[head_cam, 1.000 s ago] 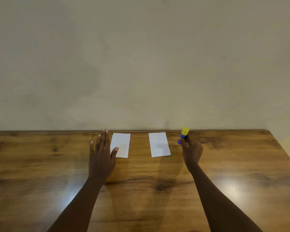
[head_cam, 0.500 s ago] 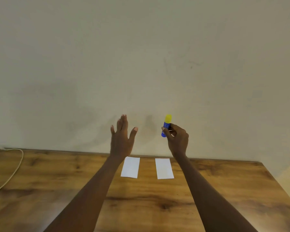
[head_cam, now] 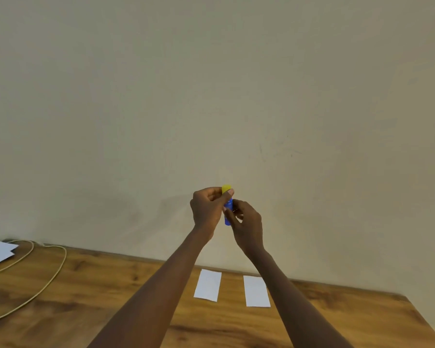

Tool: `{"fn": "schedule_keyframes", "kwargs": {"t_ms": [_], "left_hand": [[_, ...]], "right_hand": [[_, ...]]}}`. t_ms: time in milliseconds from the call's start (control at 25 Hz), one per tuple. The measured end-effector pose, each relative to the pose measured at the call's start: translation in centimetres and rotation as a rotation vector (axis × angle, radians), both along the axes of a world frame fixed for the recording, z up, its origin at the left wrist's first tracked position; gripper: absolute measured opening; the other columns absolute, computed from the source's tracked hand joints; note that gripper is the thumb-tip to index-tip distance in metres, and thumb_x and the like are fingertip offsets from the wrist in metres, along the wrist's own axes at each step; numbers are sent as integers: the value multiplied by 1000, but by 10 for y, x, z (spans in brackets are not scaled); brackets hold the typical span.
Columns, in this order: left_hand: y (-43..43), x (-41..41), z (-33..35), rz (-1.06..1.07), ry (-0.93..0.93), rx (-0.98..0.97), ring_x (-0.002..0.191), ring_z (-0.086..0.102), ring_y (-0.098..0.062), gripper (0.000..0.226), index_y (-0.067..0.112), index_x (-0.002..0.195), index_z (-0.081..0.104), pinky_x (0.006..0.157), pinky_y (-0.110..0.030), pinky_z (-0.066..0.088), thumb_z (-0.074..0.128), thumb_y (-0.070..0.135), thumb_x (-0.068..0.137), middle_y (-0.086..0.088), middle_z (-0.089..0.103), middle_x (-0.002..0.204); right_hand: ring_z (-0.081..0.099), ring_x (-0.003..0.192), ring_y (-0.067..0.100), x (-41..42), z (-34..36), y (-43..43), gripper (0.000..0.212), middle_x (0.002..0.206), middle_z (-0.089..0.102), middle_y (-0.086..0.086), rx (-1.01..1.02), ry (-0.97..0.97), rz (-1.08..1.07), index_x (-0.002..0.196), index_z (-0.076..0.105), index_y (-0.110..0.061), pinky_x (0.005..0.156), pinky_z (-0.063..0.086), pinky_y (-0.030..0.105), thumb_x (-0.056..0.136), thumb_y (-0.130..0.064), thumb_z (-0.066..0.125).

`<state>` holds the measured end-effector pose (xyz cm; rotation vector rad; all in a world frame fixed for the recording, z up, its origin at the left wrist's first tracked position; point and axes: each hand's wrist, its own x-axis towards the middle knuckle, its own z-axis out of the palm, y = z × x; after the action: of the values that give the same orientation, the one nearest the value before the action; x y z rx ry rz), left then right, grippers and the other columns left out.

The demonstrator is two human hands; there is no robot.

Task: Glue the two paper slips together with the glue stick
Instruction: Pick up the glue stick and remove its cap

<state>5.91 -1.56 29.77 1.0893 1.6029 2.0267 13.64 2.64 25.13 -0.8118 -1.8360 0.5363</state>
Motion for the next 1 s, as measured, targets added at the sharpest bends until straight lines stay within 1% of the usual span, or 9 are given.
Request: {"fn": "schedule_keyframes", "kwargs": {"t_ms": [80,200,280,360,440,640,720,840,1000], "left_hand": [[0,0,6,-8,24,-7,79,63,-21,27,-4,99,66,71,-18,50,67,13,78,-19,70,97],[0,2,11,-77,120,-26,70,60,-14,24,-5,99,65,57,-4,47,61,13,83,-17,69,93],[1,3,14,-101,170,-37,69,59,-14,23,-5,98,65,53,0,45,58,13,85,-12,66,87],[2,0,15,-103,178,-44,76,60,-20,23,-4,99,65,59,-8,46,56,14,87,-9,65,88],[3,-3,17,-117,167,-49,80,59,-22,23,-3,98,66,68,-17,45,54,14,88,-14,68,92],[2,-10,19,-191,184,-57,84,59,-22,25,-3,97,65,73,-22,46,47,13,92,-19,69,98],[1,-12,18,-249,208,-78,86,59,-23,26,-2,98,63,77,-26,48,43,14,93,-18,68,101],[0,-14,18,-370,216,-111,87,58,-24,28,-3,99,60,84,-37,48,38,14,95,-15,65,99],[1,-12,17,-472,209,-104,79,56,-17,25,3,92,57,74,-23,47,34,13,96,-9,62,90]], "right_hand": [[55,75,24,0,5,-4,16,90,63,16,-47,5,44,97,55,-5,69,49,36,90,-19,49],[54,74,27,-1,12,-10,8,85,56,9,-157,48,141,98,45,-5,64,48,29,93,-9,40],[53,72,25,-1,15,-11,12,85,54,9,-201,52,187,104,41,-2,60,48,26,92,-3,37],[49,66,19,-2,19,-12,12,80,53,10,-209,45,207,103,41,-3,54,43,17,92,-1,34],[45,61,13,-2,23,-13,11,73,50,5,-218,54,234,97,40,-7,48,40,10,93,-2,31],[40,58,10,2,30,-13,21,69,46,0,-358,126,409,88,43,-18,47,36,9,96,-9,25],[42,58,9,6,31,-12,23,71,47,1,-434,127,492,92,45,-23,49,38,11,97,-15,24],[43,60,10,15,30,-8,22,74,48,1,-557,138,595,102,46,-21,53,40,15,98,-20,24],[45,57,9,24,30,0,26,72,49,1,-667,182,676,105,48,-20,54,42,14,98,-23,24]]}}
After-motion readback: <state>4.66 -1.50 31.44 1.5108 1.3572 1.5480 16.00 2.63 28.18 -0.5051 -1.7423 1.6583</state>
